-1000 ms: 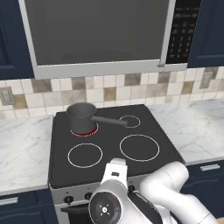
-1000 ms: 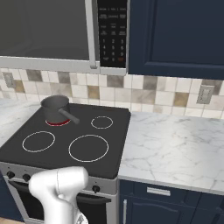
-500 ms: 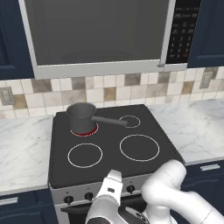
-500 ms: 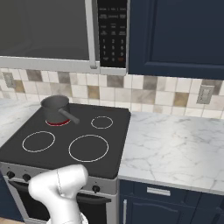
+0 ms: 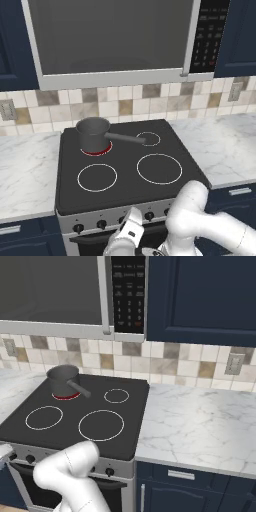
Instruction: Turn off the rear left burner of the stove.
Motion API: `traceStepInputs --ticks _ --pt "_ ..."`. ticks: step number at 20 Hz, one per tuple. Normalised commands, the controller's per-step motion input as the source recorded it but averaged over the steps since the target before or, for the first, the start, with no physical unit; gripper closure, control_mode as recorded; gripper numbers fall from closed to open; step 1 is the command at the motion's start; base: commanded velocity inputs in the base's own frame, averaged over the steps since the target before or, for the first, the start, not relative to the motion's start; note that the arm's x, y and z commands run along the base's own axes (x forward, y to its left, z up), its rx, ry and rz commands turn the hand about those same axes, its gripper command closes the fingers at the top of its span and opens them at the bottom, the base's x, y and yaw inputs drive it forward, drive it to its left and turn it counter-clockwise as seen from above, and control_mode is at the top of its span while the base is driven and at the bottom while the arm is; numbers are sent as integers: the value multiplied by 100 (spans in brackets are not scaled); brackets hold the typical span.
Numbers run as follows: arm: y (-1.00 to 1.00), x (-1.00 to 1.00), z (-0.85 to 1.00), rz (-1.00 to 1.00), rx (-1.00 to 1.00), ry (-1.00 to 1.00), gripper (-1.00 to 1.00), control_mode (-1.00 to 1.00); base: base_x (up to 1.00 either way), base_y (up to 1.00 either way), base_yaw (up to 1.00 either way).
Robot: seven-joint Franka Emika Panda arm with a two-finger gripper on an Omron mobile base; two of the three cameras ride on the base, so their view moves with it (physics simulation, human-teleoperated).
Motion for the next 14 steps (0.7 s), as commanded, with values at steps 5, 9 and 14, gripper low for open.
traceStepInputs --ticks 5,9,14 --pt "0 33 -53 -11 19 -24 -100 -100 0 0 0" --pt "17 2 -46 -16 14 -24 -100 -100 0 0 0" --pt "42 31 -29 -18 14 -19 -100 -100 0 0 0"
